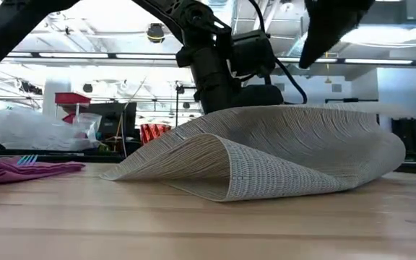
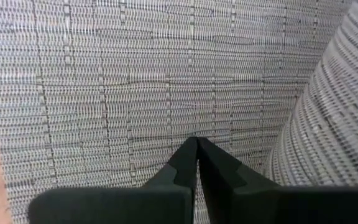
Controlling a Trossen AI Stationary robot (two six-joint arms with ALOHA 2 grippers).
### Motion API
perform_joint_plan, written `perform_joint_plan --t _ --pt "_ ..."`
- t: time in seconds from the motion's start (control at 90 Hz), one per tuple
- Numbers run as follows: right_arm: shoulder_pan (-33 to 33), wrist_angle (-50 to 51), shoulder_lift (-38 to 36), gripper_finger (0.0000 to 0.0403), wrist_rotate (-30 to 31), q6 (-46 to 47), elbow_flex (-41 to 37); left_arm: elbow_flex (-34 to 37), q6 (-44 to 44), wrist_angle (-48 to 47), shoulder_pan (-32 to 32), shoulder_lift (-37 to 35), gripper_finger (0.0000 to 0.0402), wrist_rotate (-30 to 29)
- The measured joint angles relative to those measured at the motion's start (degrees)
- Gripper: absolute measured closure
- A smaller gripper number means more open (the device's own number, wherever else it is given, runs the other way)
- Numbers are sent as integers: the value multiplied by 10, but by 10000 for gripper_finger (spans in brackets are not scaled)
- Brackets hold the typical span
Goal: Set table place
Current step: Prepare the gray placemat
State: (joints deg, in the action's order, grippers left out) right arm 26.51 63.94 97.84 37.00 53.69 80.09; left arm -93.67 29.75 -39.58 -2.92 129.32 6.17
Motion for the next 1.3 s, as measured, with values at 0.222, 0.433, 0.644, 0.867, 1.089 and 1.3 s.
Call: perform_joint_plan --t 0.222,0.433,0.644,0.867,1.089,1.3 --pt "-54 -66 -24 403 -23 -31 -67 0 -15 -1 0 0 401 2" --pt "-78 -249 -20 403 -70 -53 -159 0 -22 -1 0 0 401 2" --pt "-109 -295 -20 403 -148 -56 -216 0 -40 -3 -2 0 401 11" --pt "-44 -417 -19 403 -225 46 -302 0 -100 -63 -21 -11 401 2" --pt "48 -358 -21 403 -290 123 -315 2 -155 -120 -58 -24 402 -26" --pt "144 -274 -23 403 -311 187 -313 2 -146 -165 -90 -34 401 -37"
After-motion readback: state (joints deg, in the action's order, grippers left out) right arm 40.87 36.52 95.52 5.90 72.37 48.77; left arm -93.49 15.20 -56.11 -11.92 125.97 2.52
